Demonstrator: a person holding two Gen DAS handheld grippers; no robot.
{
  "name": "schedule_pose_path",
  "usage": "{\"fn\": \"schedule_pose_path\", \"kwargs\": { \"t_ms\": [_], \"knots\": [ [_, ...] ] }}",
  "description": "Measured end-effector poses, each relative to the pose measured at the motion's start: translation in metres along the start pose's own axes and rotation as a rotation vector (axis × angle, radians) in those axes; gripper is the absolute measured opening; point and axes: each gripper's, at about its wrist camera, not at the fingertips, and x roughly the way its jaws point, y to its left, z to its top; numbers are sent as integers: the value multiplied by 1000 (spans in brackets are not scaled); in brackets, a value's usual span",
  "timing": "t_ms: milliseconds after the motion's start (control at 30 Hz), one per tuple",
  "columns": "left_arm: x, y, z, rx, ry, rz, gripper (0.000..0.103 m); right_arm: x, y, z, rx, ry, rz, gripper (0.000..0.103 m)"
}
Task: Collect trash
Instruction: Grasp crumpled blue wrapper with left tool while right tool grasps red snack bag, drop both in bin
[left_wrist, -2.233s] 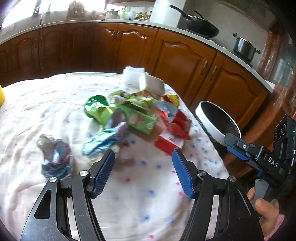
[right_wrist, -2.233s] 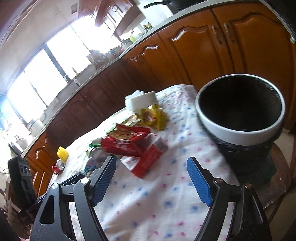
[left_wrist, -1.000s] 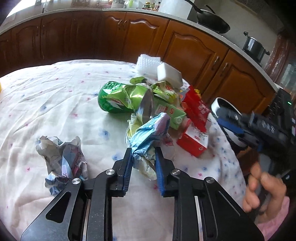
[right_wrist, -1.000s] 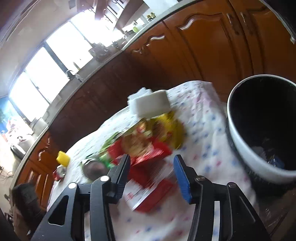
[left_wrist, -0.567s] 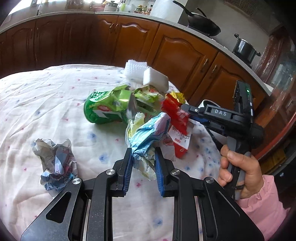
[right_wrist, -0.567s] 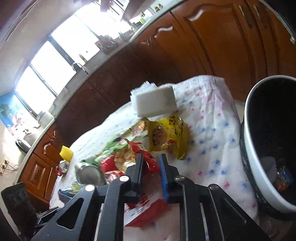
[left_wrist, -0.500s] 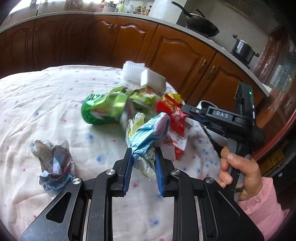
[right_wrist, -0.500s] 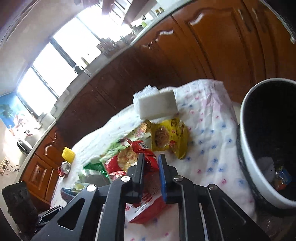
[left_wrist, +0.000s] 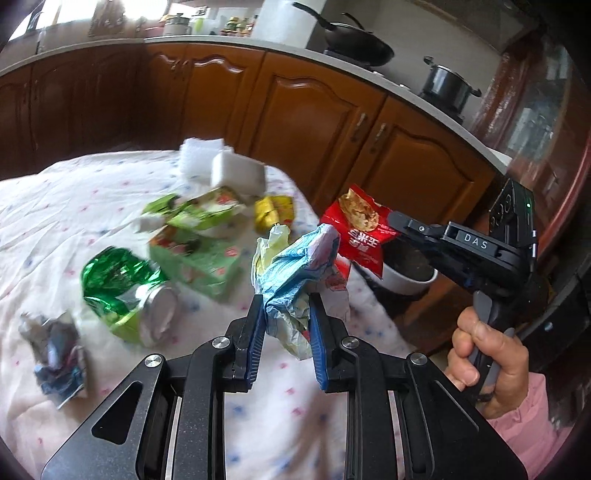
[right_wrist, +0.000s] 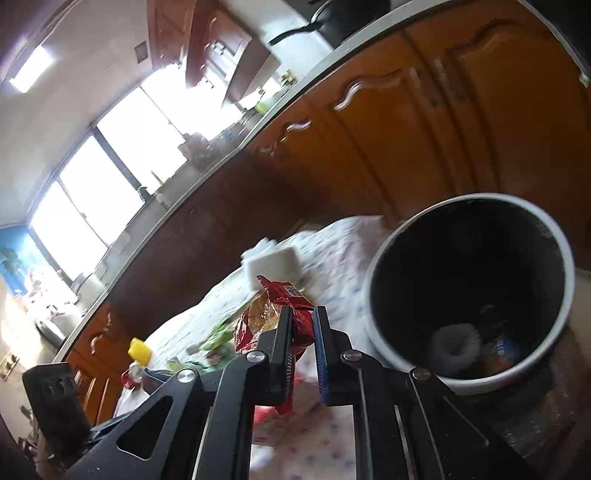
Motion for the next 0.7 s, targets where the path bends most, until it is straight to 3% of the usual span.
{"fn": "schedule_pose_path", "kwargs": {
  "t_ms": [367,700],
  "knots": [
    [38,-56,32,81,15,-81,21,-43,-55,25,20,-104,-176,11],
    [92,-100,53,134,65,-97,21,-38,-70,32,-36,-112,-309,11]
  ]
}}
